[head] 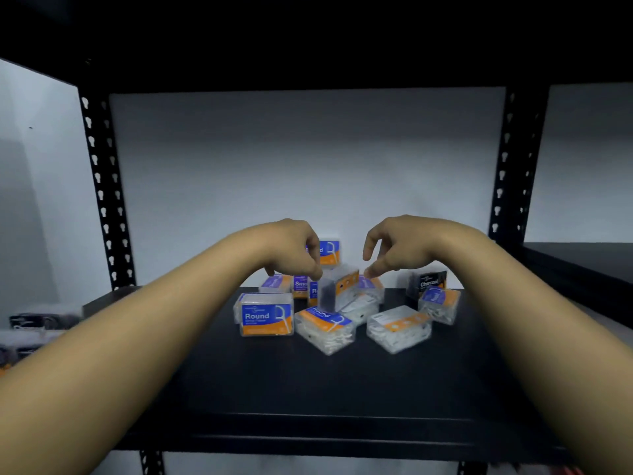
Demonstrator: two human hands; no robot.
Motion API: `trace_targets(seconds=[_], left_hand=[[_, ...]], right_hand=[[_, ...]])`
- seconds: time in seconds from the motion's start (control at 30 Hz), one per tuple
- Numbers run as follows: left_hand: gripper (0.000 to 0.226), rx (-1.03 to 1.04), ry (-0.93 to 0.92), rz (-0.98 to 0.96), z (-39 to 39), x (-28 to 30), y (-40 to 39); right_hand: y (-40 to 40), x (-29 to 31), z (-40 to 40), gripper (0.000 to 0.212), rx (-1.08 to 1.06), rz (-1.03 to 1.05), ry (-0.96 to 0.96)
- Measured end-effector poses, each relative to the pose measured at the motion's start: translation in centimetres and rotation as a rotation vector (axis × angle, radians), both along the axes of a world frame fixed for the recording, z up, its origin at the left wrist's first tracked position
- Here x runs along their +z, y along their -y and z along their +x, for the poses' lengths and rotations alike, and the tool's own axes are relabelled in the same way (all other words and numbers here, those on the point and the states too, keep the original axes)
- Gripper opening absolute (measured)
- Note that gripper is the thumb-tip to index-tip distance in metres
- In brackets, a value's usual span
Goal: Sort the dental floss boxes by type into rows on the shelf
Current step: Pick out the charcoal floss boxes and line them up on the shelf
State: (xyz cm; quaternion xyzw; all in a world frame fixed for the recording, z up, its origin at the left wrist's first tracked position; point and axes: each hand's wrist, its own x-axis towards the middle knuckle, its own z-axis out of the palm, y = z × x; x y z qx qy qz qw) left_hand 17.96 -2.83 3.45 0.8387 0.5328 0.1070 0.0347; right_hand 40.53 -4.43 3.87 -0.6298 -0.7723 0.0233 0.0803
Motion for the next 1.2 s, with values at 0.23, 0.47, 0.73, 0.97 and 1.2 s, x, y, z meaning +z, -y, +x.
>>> trace_targets(seconds=[0.23,0.47,0.73,0.97,1.2], left_hand=[[0.019,-0.028,0.111,0.123,4.2,-0.8,-2.1],[0.027,-0.004,0.110,0.109,6.3,-1.8,-4.3],[0.022,0.039,0.215,0.109,6.7,-3.8,-5.5],[0.021,0.061,0.247,0.119,5.4,-4.4,-4.6],[0.019,0.039,0.275,0.060,5.0,-4.2,-4.5]], right_hand=[[-2.1,-1.1,4.4,0.040,-0.081,0.011,0.045],[-5.3,-3.3,7.7,0.035,-0.136,0.065,0.046],[-7.7,-5.7,10.1,0.028,-0.073,0.142,-0.086],[-7.7,-6.6,11.8,0.034,-0.081,0.103,-0.093],[-7.9,-7.7,11.6,0.042,-0.100,0.145,-0.046]])
